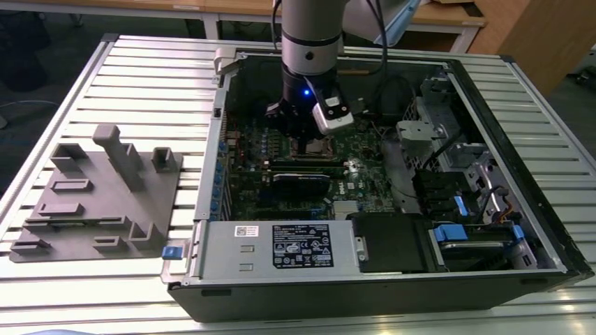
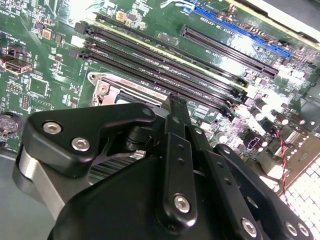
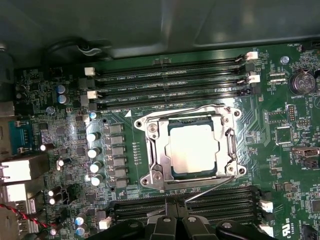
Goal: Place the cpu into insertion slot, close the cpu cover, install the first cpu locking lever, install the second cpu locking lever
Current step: 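Install the second cpu locking lever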
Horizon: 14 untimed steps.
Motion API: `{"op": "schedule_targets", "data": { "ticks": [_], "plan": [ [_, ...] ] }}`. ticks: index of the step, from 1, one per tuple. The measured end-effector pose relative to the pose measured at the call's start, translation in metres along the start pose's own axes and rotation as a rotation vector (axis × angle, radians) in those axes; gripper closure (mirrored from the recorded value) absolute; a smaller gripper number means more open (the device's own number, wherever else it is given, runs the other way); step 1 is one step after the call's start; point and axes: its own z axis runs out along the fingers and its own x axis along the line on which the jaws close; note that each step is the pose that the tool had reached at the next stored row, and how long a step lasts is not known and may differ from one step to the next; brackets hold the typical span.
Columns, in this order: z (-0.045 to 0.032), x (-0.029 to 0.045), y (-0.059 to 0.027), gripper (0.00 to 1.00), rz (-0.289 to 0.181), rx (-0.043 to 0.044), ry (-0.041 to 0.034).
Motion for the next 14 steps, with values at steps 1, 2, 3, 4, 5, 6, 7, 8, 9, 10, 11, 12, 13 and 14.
{"op": "schedule_targets", "data": {
  "ticks": [1,2,3,4,5,6,7,8,9,10,11,12,13,14],
  "plan": [
    [0.0002,0.0002,0.0000,0.89,0.000,-0.0001,0.0000],
    [0.0002,0.0002,0.0000,0.89,0.000,0.0001,0.0000],
    [0.0002,0.0003,0.0000,0.89,0.000,0.0001,0.0001],
    [0.0003,0.0003,0.0000,0.89,0.000,0.0000,0.0000],
    [0.0003,0.0003,0.0000,0.89,0.000,0.0001,0.0000],
    [0.0003,0.0004,0.0000,0.89,0.000,0.0000,0.0001],
    [0.0006,0.0004,0.0000,0.89,0.000,-0.0001,0.0000],
    [0.0011,0.0004,0.0001,0.89,0.000,-0.0004,-0.0002],
    [0.0016,0.0004,0.0001,0.89,0.000,-0.0002,-0.0001],
    [0.0020,0.0005,0.0000,0.89,0.000,0.0000,0.0000],
    [0.0023,0.0006,0.0000,0.89,0.000,0.0000,0.0000],
    [0.0023,0.0006,0.0000,0.89,0.000,0.0001,0.0001],
    [0.0022,0.0006,0.0000,0.89,0.000,0.0003,0.0002],
    [0.0023,0.0006,0.0000,0.89,0.000,0.0002,0.0001]
  ]
}}
